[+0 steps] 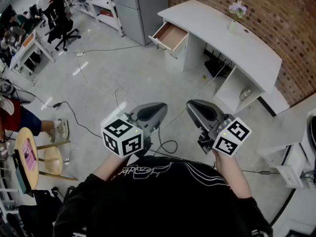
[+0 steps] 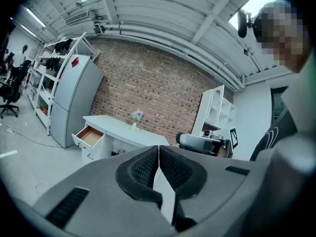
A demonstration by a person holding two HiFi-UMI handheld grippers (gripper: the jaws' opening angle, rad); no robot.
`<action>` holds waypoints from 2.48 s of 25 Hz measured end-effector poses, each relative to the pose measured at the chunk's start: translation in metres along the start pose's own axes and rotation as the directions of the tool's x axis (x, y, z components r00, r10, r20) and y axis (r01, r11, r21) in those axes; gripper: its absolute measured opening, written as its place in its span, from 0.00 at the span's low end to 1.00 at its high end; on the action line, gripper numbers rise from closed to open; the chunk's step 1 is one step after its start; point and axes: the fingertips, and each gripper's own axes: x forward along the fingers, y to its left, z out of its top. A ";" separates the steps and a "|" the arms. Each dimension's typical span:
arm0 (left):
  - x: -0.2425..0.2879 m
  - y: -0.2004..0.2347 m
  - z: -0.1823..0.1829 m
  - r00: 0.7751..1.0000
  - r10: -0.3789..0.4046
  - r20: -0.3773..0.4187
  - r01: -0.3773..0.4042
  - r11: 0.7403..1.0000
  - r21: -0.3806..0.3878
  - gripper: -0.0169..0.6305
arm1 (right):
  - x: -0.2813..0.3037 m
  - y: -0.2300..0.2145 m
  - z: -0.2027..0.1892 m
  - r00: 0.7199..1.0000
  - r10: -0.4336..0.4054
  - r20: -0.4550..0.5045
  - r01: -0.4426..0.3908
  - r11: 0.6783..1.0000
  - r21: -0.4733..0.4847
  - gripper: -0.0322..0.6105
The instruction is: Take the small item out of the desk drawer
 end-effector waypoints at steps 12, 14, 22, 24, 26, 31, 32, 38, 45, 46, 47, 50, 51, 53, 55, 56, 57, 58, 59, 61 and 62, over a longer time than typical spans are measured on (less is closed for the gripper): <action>0.021 -0.001 0.004 1.000 -0.008 -0.011 0.008 1.000 0.015 0.06 | -0.012 -0.024 0.001 0.999 -0.050 0.010 0.050 0.999 0.008 0.12; 0.026 0.002 0.005 1.000 -0.015 -0.003 0.015 1.000 0.012 0.06 | -0.013 -0.027 0.000 0.998 -0.051 0.020 0.051 0.998 0.023 0.12; 0.062 0.042 -0.001 0.998 -0.053 -0.019 0.052 0.999 -0.012 0.06 | 0.007 -0.074 -0.010 0.996 -0.090 0.004 0.090 0.995 0.035 0.12; 0.073 0.061 0.000 0.998 -0.055 -0.015 0.055 0.998 -0.016 0.06 | 0.020 -0.092 -0.012 0.995 -0.098 -0.003 0.098 0.994 0.042 0.12; 0.085 0.086 0.004 0.998 -0.054 -0.013 0.054 0.998 -0.026 0.06 | 0.039 -0.113 -0.015 0.994 -0.107 -0.017 0.108 0.994 0.031 0.13; 0.132 0.165 0.019 0.998 -0.053 -0.044 0.049 0.996 -0.075 0.06 | 0.100 -0.184 -0.018 0.994 -0.094 -0.052 0.098 0.992 0.079 0.13; 0.144 0.184 0.026 0.997 -0.051 -0.052 0.047 0.996 -0.078 0.06 | 0.114 -0.202 -0.016 0.994 -0.092 -0.058 0.098 0.991 0.094 0.13; 0.221 0.319 0.076 0.996 -0.044 -0.082 0.035 0.994 -0.107 0.06 | 0.218 -0.320 0.005 0.991 -0.090 -0.102 0.104 0.985 0.136 0.13; 0.299 0.468 0.106 0.990 -0.050 -0.135 0.026 0.984 -0.174 0.06 | 0.331 -0.442 0.029 0.986 -0.090 -0.141 0.109 0.985 0.133 0.13; 0.306 0.483 0.108 0.990 -0.044 -0.136 0.019 0.983 -0.182 0.06 | 0.342 -0.456 0.028 0.984 -0.095 -0.151 0.115 0.985 0.132 0.13; 0.310 0.497 0.110 0.990 -0.034 -0.136 0.008 0.982 -0.190 0.06 | 0.351 -0.469 0.025 0.982 -0.097 -0.161 0.120 0.983 0.137 0.13; 0.319 0.530 0.108 0.990 0.004 -0.138 -0.032 0.978 -0.205 0.06 | 0.372 -0.495 0.017 0.978 -0.093 -0.189 0.121 0.982 0.146 0.13; 0.321 0.539 0.106 0.990 0.018 -0.142 -0.047 0.978 -0.204 0.06 | 0.378 -0.500 0.015 0.976 -0.089 -0.200 0.119 0.983 0.139 0.13; 0.323 0.556 0.104 0.989 0.044 -0.144 -0.073 0.976 -0.204 0.06 | 0.388 -0.511 0.010 0.971 -0.082 -0.223 0.112 0.986 0.124 0.13; 0.326 0.573 0.105 0.988 0.062 -0.139 -0.091 0.973 -0.213 0.06 | 0.399 -0.524 0.004 0.967 -0.073 -0.244 0.105 0.987 0.121 0.13; 0.329 0.581 0.107 0.988 0.070 -0.136 -0.099 0.971 -0.219 0.06 | 0.405 -0.532 0.001 0.965 -0.068 -0.254 0.101 0.988 0.120 0.13; 0.332 0.589 0.108 0.988 0.079 -0.134 -0.107 0.968 -0.225 0.06 | 0.411 -0.541 -0.002 0.962 -0.062 -0.266 0.097 0.988 0.118 0.13; 0.336 0.597 0.110 0.987 0.087 -0.132 -0.116 0.966 -0.229 0.06 | 0.417 -0.550 -0.005 0.959 -0.058 -0.279 0.093 0.989 0.115 0.13; 0.341 0.605 0.111 0.987 0.095 -0.132 -0.124 0.965 -0.232 0.06 | 0.424 -0.561 -0.009 0.955 -0.055 -0.292 0.092 0.989 0.112 0.13; 0.350 0.622 0.114 0.985 0.108 -0.134 -0.138 0.962 -0.235 0.06 | 0.438 -0.584 -0.015 0.948 -0.055 -0.314 0.091 0.991 0.102 0.13; 0.355 0.631 0.115 0.984 0.115 -0.135 -0.145 0.961 -0.236 0.06 | 0.446 -0.596 -0.018 0.945 -0.055 -0.324 0.090 0.991 0.095 0.13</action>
